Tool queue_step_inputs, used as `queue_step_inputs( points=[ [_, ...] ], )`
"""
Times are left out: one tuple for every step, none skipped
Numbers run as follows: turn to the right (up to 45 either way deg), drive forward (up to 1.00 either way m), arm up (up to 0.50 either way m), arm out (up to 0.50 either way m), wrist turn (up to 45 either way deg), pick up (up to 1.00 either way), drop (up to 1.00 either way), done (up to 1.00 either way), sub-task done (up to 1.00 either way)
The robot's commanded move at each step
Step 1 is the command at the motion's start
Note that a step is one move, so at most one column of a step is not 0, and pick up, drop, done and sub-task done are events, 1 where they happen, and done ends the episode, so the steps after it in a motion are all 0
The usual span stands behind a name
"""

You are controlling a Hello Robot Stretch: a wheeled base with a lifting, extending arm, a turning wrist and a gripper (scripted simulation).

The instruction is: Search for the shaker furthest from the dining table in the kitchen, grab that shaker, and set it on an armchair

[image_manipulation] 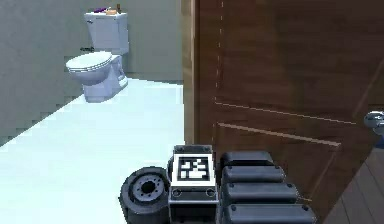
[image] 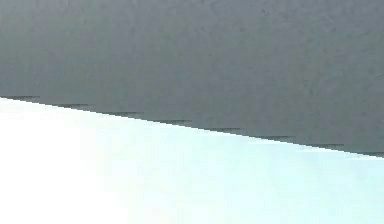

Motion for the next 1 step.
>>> queue_step_inputs(
  points=[
    [0.0, 0.45, 0.0, 0.0, 0.0, 0.0, 0.0, 0.0, 0.0]
  ],
)
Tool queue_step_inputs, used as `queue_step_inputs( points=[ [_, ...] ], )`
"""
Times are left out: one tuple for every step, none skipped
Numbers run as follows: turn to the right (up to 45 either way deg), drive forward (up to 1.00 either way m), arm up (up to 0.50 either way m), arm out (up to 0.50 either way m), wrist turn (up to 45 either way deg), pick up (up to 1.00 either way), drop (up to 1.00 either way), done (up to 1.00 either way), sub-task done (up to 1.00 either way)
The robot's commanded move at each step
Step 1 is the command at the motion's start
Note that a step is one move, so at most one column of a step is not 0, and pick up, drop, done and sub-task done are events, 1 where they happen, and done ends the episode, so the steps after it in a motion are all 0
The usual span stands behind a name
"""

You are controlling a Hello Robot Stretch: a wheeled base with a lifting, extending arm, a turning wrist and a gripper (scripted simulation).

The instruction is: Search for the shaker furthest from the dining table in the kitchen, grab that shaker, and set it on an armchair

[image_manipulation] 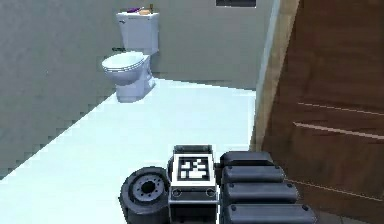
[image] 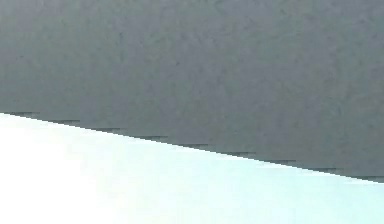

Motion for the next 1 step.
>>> queue_step_inputs(
  points=[
    [12.0, 0.0, 0.0, 0.0, 0.0, 0.0, 0.0, 0.0, 0.0]
  ],
)
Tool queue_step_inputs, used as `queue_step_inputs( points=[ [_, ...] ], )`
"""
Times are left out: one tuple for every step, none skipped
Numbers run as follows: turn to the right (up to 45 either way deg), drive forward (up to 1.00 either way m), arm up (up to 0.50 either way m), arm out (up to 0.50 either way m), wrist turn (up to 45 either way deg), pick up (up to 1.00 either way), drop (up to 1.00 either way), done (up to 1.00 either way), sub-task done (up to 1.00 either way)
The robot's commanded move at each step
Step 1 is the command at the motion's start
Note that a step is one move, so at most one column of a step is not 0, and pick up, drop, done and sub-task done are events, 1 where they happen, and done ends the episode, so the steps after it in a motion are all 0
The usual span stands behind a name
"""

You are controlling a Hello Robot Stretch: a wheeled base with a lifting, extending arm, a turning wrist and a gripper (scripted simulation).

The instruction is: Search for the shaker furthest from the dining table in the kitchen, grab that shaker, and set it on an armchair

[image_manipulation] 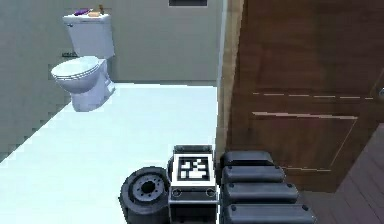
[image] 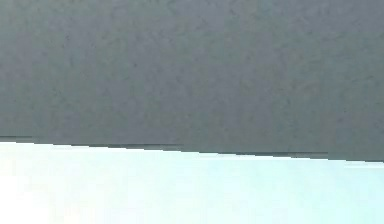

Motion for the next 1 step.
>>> queue_step_inputs(
  points=[
    [3.0, 0.0, 0.0, 0.0, 0.0, 0.0, 0.0, 0.0, 0.0]
  ],
)
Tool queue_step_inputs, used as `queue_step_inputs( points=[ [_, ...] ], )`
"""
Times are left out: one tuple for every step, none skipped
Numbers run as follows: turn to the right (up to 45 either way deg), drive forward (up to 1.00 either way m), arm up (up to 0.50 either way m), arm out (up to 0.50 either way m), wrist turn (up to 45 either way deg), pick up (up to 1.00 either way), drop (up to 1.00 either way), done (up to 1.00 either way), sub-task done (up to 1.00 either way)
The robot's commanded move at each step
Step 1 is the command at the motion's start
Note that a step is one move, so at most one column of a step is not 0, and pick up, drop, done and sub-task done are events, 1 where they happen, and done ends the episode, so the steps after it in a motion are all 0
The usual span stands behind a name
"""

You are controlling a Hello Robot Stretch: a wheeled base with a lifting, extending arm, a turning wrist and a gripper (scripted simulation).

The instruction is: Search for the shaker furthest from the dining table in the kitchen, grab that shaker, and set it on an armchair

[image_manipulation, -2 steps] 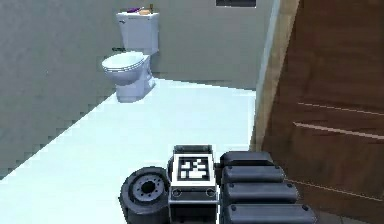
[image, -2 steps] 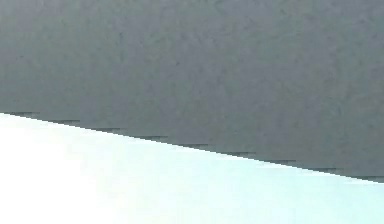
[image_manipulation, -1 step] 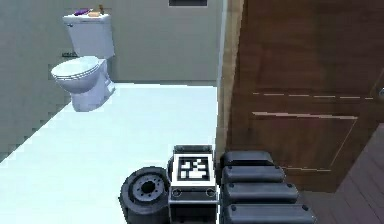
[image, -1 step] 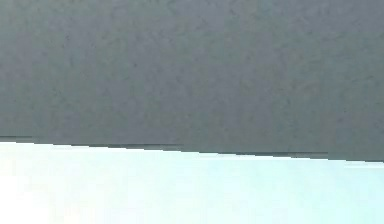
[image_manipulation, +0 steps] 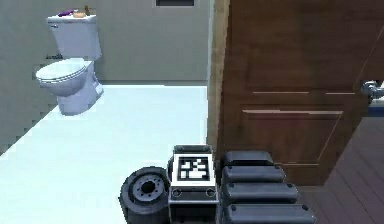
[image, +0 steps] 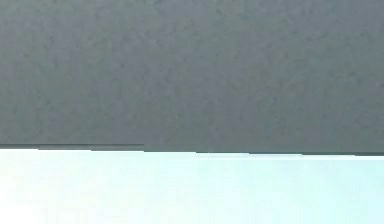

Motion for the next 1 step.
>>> queue_step_inputs(
  points=[
    [0.0, 0.15, 0.0, 0.0, 0.0, 0.0, 0.0, 0.0, 0.0]
  ],
)
